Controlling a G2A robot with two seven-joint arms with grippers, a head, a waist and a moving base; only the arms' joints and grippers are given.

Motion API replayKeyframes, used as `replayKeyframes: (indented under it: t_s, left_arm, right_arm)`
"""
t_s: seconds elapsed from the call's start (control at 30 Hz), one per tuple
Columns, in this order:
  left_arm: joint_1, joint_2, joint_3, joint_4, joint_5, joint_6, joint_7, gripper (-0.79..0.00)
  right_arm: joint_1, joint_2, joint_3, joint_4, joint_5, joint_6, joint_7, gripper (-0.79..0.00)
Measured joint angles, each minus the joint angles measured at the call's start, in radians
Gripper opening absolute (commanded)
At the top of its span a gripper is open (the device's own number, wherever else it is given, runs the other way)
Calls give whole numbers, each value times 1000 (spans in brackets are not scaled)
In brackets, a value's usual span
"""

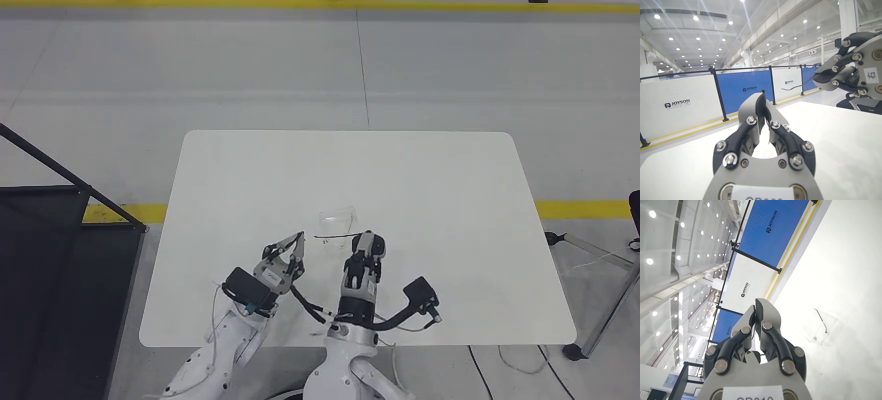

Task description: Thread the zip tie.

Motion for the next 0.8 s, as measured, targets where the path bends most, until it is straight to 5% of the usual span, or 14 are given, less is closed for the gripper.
replayKeyframes:
  t_s: [0.8]
  left_arm:
    - [2, 0, -7, 8, 17, -22, -9, -785]
  right_arm:
    - [82, -4, -88, 47, 102, 51, -99, -785]
